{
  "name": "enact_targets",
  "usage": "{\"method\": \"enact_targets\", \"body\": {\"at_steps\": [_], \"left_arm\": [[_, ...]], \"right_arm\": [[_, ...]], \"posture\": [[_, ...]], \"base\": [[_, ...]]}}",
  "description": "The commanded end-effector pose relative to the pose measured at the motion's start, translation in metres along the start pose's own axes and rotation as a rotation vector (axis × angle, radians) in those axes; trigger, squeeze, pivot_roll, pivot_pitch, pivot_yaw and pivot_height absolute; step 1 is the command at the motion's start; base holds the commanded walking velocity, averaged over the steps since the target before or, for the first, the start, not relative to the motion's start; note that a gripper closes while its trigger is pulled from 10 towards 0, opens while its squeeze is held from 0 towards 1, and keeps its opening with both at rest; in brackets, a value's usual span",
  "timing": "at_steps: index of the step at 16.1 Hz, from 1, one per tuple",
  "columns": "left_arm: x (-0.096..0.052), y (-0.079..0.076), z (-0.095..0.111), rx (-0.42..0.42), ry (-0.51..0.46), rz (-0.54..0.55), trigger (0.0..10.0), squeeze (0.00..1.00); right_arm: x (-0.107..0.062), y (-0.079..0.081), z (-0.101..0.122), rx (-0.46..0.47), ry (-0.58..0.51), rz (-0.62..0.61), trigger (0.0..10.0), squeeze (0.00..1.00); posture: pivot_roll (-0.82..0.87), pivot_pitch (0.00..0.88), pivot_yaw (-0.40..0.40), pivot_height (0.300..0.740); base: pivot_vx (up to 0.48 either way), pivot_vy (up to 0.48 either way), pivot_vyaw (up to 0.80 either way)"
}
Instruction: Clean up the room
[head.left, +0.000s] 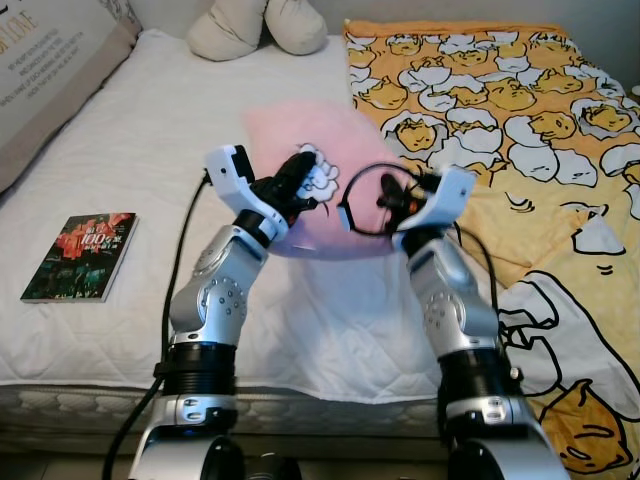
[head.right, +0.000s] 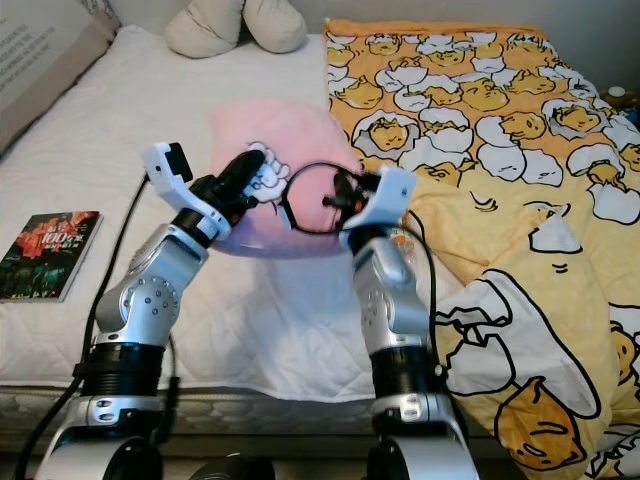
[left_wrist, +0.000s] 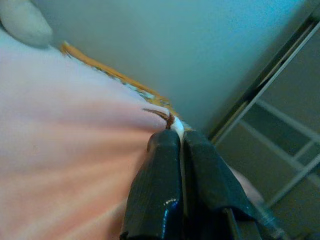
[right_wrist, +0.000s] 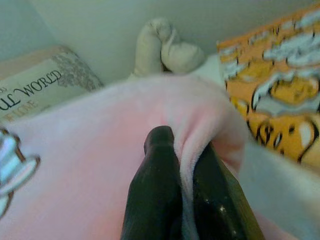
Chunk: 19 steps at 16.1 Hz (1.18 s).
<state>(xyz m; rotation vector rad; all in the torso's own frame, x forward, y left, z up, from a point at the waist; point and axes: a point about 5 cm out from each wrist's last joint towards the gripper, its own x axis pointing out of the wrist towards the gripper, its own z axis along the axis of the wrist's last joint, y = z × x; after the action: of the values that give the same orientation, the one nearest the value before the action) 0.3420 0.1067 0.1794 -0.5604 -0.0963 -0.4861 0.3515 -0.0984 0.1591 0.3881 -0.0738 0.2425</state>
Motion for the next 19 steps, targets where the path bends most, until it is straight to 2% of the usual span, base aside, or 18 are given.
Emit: {"method": "enact_targets", "body": {"at_steps": [1,2,3,7,11,16,18,19], "left_arm": [[0.0,0.0,0.008,0.061,-0.032,-0.011,0.0,0.0],[-0.001,0.004,0.01,0.122,-0.033,0.006,0.0,0.0],[-0.001,0.005,0.01,0.123,-0.029,0.014,0.0,0.0],[-0.001,0.004,0.004,0.168,-0.006,-0.005,0.0,0.0],[-0.001,0.004,0.005,0.167,-0.019,-0.004,0.0,0.0],[0.001,0.004,0.005,0.18,-0.027,-0.006,0.0,0.0],[0.001,0.005,0.007,0.209,-0.034,-0.005,0.0,0.0],[0.001,0.005,0.008,0.236,-0.049,-0.001,0.0,0.0]], "right_arm": [[0.005,0.005,0.016,-0.032,-0.07,0.015,0.0,0.0],[0.006,0.003,0.016,-0.025,-0.071,0.004,0.0,0.0],[0.006,0.003,0.015,-0.027,-0.069,0.003,0.0,0.0],[-0.002,-0.005,0.003,-0.063,-0.044,-0.021,0.0,0.0],[-0.004,-0.008,0.001,-0.07,-0.042,-0.027,0.0,0.0],[0.001,-0.009,0.008,-0.097,-0.07,-0.017,0.0,0.0],[0.002,-0.006,0.014,-0.154,-0.109,-0.002,0.0,0.0],[0.002,-0.003,0.02,-0.212,-0.15,0.01,0.0,0.0]], "posture": [[-0.06,0.0,0.035,0.736],[-0.06,0.0,0.03,0.736],[-0.06,0.0,0.03,0.736],[-0.05,0.0,0.025,0.736],[-0.05,0.0,0.024,0.736],[-0.05,0.0,0.018,0.736],[-0.05,0.0,0.018,0.736],[-0.04,0.0,0.02,0.736]], "base": [[0.0,0.0,0.0],[0.0,0.0,0.0],[0.0,0.0,0.0],[0.0,0.48,0.0],[0.0,0.48,0.0],[0.0,0.48,0.0],[0.0,0.48,0.0],[0.0,0.48,0.0]]}}
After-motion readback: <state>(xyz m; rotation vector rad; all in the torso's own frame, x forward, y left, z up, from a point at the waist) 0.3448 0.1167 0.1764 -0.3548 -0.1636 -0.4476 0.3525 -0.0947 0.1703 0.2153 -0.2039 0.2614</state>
